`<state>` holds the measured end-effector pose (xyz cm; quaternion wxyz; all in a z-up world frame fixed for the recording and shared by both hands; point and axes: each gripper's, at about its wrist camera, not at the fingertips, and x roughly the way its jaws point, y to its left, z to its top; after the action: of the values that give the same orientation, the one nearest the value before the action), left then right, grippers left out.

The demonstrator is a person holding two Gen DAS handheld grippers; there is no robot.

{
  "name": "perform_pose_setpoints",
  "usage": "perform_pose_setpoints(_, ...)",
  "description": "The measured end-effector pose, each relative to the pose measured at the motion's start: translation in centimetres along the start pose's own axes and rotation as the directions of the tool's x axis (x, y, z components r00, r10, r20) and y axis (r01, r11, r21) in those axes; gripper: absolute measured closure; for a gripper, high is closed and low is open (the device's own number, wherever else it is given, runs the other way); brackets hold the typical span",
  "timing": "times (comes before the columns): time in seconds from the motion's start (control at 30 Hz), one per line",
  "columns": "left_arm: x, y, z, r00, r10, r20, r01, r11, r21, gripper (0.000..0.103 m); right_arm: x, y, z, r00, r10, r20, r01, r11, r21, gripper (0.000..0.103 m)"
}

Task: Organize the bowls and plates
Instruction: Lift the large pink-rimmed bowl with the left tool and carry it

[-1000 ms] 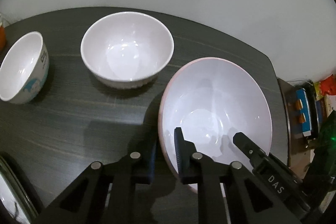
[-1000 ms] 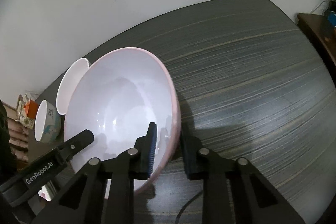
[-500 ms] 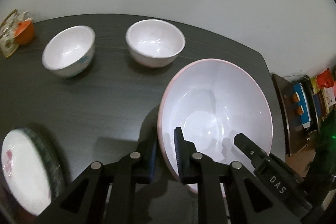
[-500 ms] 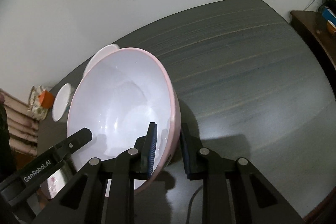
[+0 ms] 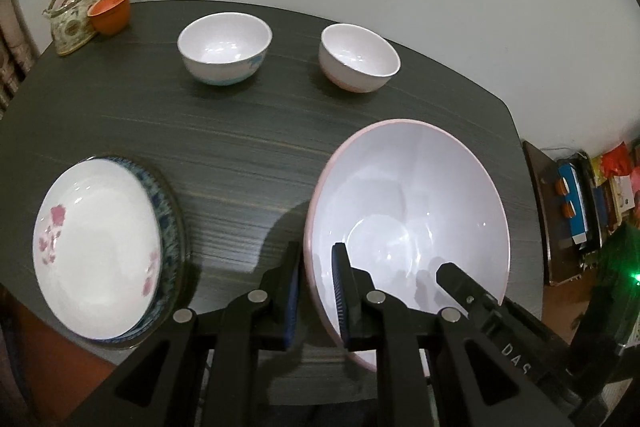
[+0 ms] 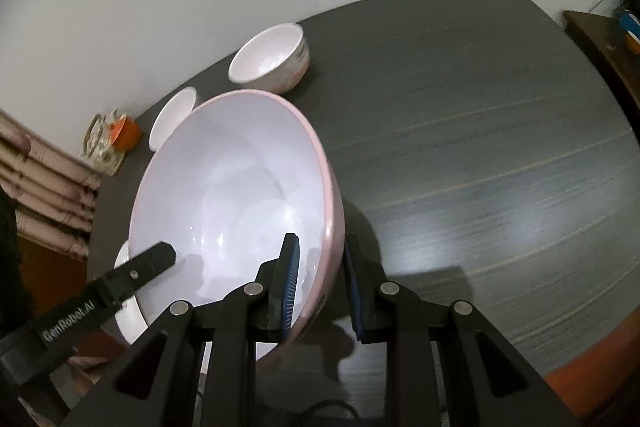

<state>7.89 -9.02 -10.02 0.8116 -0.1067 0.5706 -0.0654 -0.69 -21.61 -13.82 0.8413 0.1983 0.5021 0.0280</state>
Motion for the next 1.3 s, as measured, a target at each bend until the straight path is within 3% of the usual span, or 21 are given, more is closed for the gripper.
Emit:
perform_pose_setpoints(0.33, 0.6, 2.9, -2.7, 0.998, 0.015, -0.056, -0.017, 0.999, -0.039, 0.088, 0.8, 1.4, -3.3, 0.998, -0.015, -0.063, 0.012, 0.999, -0.047, 0.080)
perform_pose_setpoints(0.7, 2.6, 4.0, -3.5, 0.995, 0.035, -0.098, -0.040, 0.998, -0.050, 0.088, 2.3, 1.3, -5.5, 0.992, -0.034, -0.123, 0.027, 0.998, -0.058, 0.079)
perform_pose_setpoints(1.3, 4.0, 4.3, -3.6, 0.993, 0.041, -0.107, -0.045, 0.998, -0.041, 0.088, 3.9, 1.1, -5.9, 0.987, -0.035, -0.156, 0.027, 0.998, -0.047, 0.077)
